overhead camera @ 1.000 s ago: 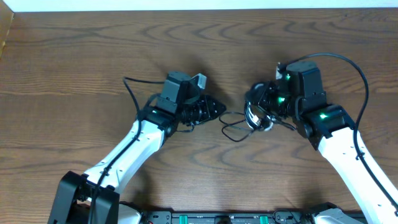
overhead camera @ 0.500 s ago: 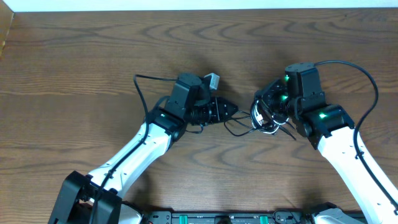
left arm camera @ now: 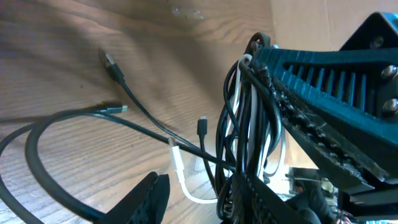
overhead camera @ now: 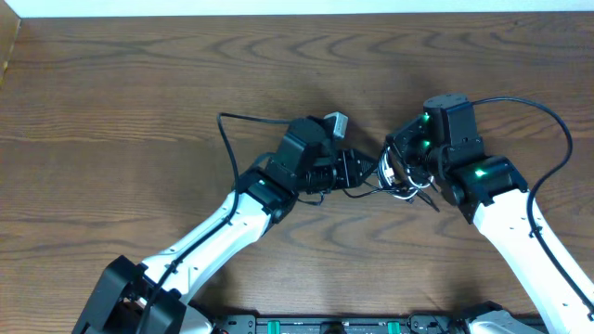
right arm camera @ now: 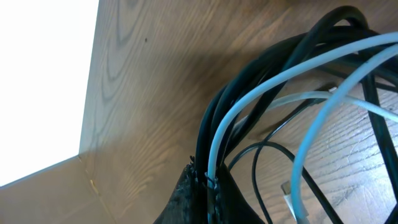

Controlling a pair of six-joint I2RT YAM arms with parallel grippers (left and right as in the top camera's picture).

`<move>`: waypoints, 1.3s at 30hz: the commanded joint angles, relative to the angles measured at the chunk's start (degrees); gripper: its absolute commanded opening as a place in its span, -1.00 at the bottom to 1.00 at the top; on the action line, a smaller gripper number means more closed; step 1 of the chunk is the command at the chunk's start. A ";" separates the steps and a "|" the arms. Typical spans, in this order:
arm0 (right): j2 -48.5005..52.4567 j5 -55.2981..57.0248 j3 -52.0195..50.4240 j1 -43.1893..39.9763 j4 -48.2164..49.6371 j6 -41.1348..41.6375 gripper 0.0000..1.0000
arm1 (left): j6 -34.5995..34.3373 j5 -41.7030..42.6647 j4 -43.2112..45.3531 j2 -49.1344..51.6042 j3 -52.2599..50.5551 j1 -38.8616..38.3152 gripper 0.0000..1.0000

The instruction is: Untangle cables

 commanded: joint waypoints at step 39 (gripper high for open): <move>0.07 0.28 0.59 0.35 1.64 -4.42 -0.97 | 5.44 4.48 5.88 -0.22 0.13 -2.97 -0.20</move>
